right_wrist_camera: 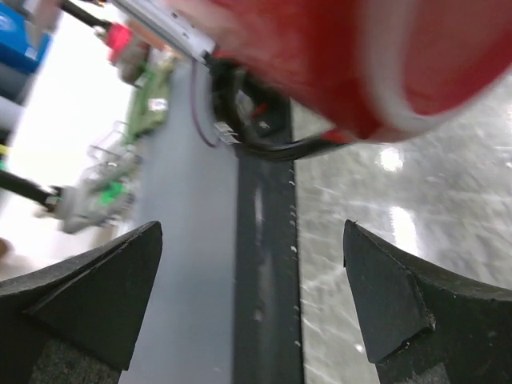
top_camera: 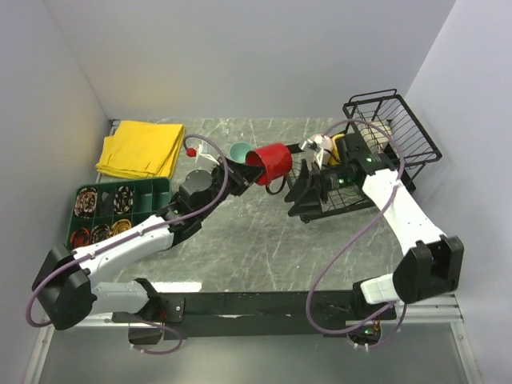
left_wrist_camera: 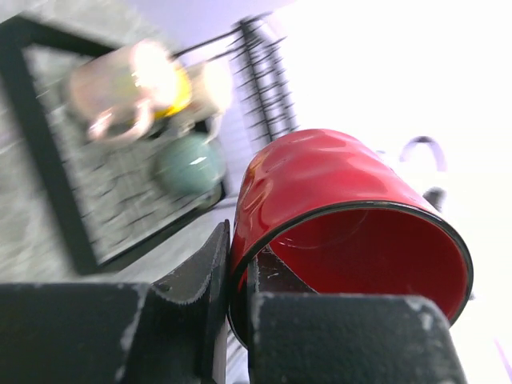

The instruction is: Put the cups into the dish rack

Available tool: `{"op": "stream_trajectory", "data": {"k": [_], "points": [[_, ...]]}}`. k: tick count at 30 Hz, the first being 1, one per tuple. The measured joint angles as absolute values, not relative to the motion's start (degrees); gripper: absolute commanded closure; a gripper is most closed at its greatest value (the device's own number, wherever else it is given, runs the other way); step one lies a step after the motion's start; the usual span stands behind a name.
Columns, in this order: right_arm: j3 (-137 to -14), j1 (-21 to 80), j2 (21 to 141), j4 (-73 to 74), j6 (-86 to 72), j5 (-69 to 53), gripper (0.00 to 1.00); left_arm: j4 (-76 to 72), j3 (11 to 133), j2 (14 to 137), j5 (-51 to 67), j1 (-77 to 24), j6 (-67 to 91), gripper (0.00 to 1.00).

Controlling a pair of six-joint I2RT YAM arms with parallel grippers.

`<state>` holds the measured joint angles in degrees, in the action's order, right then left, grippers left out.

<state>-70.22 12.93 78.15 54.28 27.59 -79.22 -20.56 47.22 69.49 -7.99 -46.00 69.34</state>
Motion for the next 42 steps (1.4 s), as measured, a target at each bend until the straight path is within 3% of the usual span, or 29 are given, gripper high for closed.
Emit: {"op": "stream_trajectory", "data": {"k": [5,15,18,20,24,27,28,30,33,35,36,39,42], "points": [[-73.63,14.61,81.23,47.79,13.98,-80.12,0.0,-30.35,47.22,70.54,-10.0,-46.0,72.77,0.99],[-58.13,16.34,71.94,-12.27,-44.51,-69.47,0.04,-39.83,47.29,74.61,-10.85,-46.26,76.86,0.99],[-58.02,16.95,73.32,-26.2,-56.66,-68.31,0.19,-40.12,47.59,75.77,-10.83,-46.39,77.71,0.99],[-57.84,17.02,74.56,-33.17,-64.12,-68.25,0.37,-41.41,48.16,76.51,-11.2,-46.37,78.65,0.99],[-57.82,17.15,76.79,-40.56,-72.49,-68.16,0.52,-43.31,49.54,77.45,-11.35,-46.46,79.85,0.99],[-57.63,17.12,77.12,-42.96,-75.53,-68.05,0.69,-44.31,50.28,77.97,-11.22,-46.59,80.49,0.99],[-57.52,17.12,77.12,-43.57,-76.36,-67.92,0.83,-44.75,50.59,78.22,-11.22,-46.63,80.62,0.99],[-57.43,17.12,77.03,-44.03,-78.43,-68.16,1.0,-45.15,50.85,78.63,-11.0,-46.63,80.64,0.99],[-57.19,17.19,76.99,-43.46,-79.66,-67.77,1.0,-46.3,50.87,79.24,-10.92,-46.57,80.12,0.98],[-57.14,16.99,76.97,-43.2,-79.33,-67.81,1.0,-46.59,50.87,79.48,-10.79,-46.54,80.31,0.86],[-57.14,16.95,76.93,-43.07,-78.96,-67.88,1.0,-46.76,50.85,79.61,-10.74,-46.54,80.34,0.64],[-56.93,16.4,76.27,-41.1,-75.88,-68.18,1.0,-47.31,50.85,79.81,-9.76,-46.63,80.44,0.36],[-56.8,15.27,75.83,-36.77,-70.94,-68.62,1.0,-47.42,50.85,79.4,-8.16,-47.22,80.66,0.27]]}}
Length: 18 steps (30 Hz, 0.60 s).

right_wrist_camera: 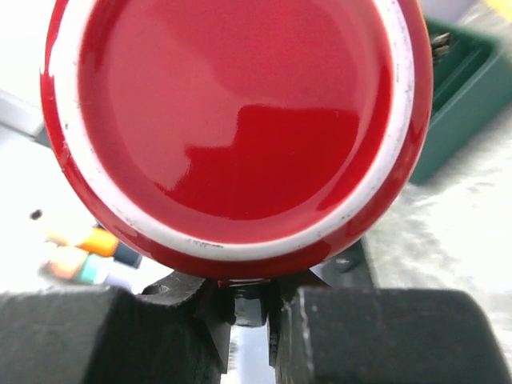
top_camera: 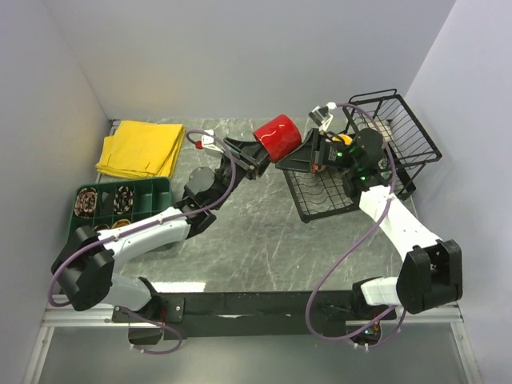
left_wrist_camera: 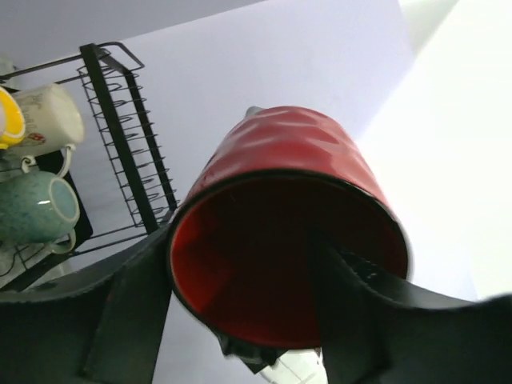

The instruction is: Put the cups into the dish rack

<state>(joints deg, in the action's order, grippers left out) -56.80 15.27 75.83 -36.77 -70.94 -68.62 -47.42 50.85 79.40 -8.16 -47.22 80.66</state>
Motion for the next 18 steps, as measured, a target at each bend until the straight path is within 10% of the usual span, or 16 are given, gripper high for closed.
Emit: {"op": "stream_trajectory", "data": {"k": [18], "points": [[-57.21,6.48,71.35,5.45,-23.07,-54.83,1.0,-26.65,34.37,50.11,-10.94,-47.24,71.5,0.08]]}}
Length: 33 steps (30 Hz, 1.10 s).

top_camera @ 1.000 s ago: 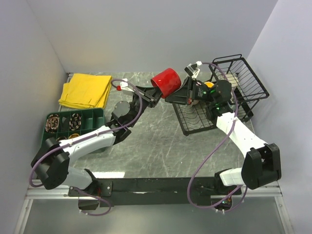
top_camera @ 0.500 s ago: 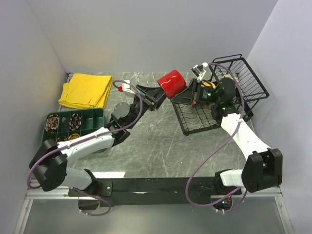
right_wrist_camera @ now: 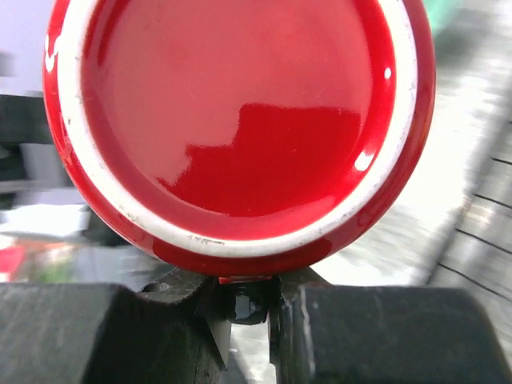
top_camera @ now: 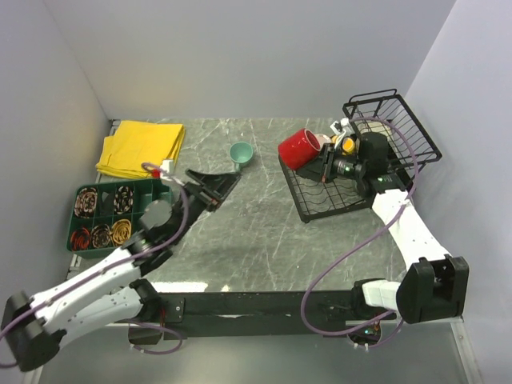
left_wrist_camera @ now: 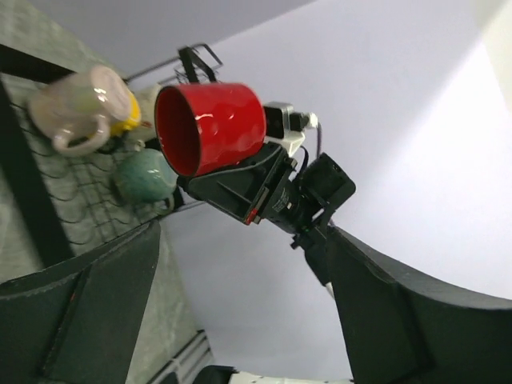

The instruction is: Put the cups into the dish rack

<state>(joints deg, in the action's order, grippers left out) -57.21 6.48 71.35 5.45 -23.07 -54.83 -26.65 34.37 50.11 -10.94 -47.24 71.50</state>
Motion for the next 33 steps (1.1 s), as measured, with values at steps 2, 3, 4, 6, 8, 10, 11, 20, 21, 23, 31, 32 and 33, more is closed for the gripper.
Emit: {"op": "stream_trajectory", "data": {"k": [2,3,4,6,8,10,11,20,21,23,31,32,33], "points": [[-56.93,6.48,70.89,9.47,-17.26,-49.8,1.0,-22.52,33.54,45.56,-12.49,-47.24,69.89,0.06],[-56.42,6.5,70.46,10.87,-13.96,-46.46,1.0,-20.21,32.97,42.92,-13.56,-47.24,69.21,0.05],[-55.66,6.48,69.91,11.55,-11.51,-43.83,1.0,-17.98,32.32,40.25,-14.63,-47.24,68.51,0.04],[-53.91,6.48,69.01,12.16,-7.49,-39.53,1.0,-14.0,30.74,35.18,-16.64,-47.24,68.01,0.03],[-52.1,6.48,68.64,12.69,-3.27,-34.22,1.0,-10.68,28.93,30.7,-18.41,-47.24,67.94,0.03],[-50.61,6.5,68.73,12.78,-0.14,-29.71,1.0,-7.14,26.61,26.09,-19.99,-47.24,68.18,0.03],[-50.0,6.48,68.77,12.78,0.97,-27.99,1.0,-5.82,25.78,24.49,-20.71,-47.24,68.25,0.03],[-45.52,6.48,72.38,9.76,11.0,-13.91,1.0,2.31,21.06,19.25,-22.37,-47.24,70.32,0.03],[-44.99,6.48,72.53,9.41,11.79,-13.02,1.0,2.68,20.97,19.22,-22.37,-47.24,70.39,0.03],[-44.47,6.48,72.71,9.1,13.13,-11.14,1.0,2.96,20.95,19.22,-22.39,-47.24,70.61,0.03],[-44.42,5.13,78.17,6.72,16.82,-4.84,1.0,3.01,20.88,19.62,-22.35,-47.24,70.89,0.03],[-44.42,4.84,78.94,6.66,17.15,-4.21,1.0,3.03,20.88,19.73,-22.33,-47.24,70.98,0.03],[-44.42,4.62,79.61,6.57,17.5,-3.75,1.0,3.05,20.86,19.75,-22.33,-47.24,71.05,0.03]]}}
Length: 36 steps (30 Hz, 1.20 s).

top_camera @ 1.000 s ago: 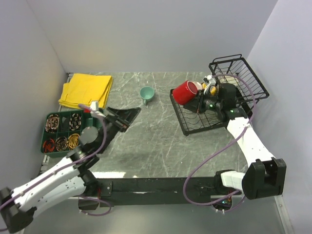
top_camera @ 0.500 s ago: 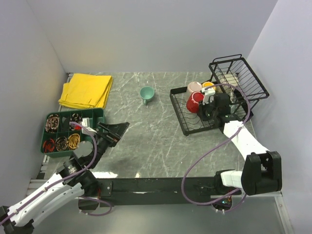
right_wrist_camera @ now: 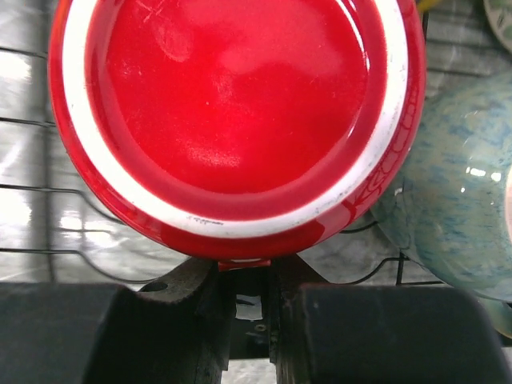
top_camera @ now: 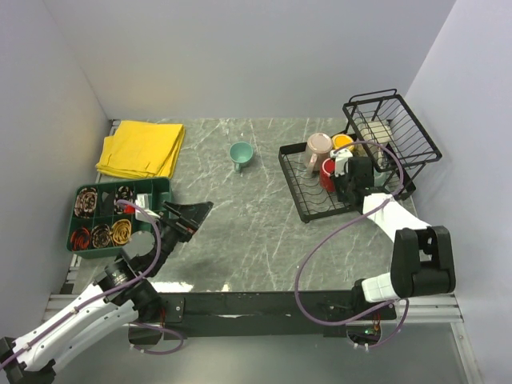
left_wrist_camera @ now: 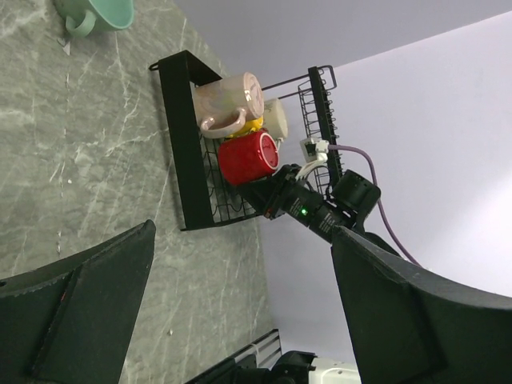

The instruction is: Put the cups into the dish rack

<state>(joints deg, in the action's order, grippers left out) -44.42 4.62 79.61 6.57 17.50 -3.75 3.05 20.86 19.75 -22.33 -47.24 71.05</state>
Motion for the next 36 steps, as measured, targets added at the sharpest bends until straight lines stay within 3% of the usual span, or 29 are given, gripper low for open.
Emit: {"op": "stream_trajectory", "data": {"k": [9,13,17,20,23,30,36], "points": [[-44.47,4.45,85.03,4.16,19.44,-1.28,1.0,3.27,20.05,19.73,-22.22,-47.24,71.66,0.03],[-45.32,4.45,86.59,2.98,20.05,-0.03,0.91,3.95,19.88,19.73,-22.15,-47.24,71.7,0.03],[-47.35,4.45,88.84,2.44,20.67,1.54,0.51,4.25,19.88,19.73,-22.15,-47.24,71.72,0.03],[-47.62,4.36,89.23,2.17,21.37,3.11,0.38,4.4,19.88,19.73,-22.15,-47.24,71.72,0.03],[-47.62,3.99,89.14,2.0,22.04,3.77,0.31,4.6,19.88,19.73,-22.13,-47.24,71.75,0.03],[-47.59,3.44,84.97,3.81,22.2,3.05,0.28,4.62,19.88,19.73,-21.89,-47.24,71.79,0.03],[-48.27,3.33,77.58,8.78,21.89,-1.3,0.36,4.69,19.88,19.77,-21.85,-47.24,71.77,0.03]]}}
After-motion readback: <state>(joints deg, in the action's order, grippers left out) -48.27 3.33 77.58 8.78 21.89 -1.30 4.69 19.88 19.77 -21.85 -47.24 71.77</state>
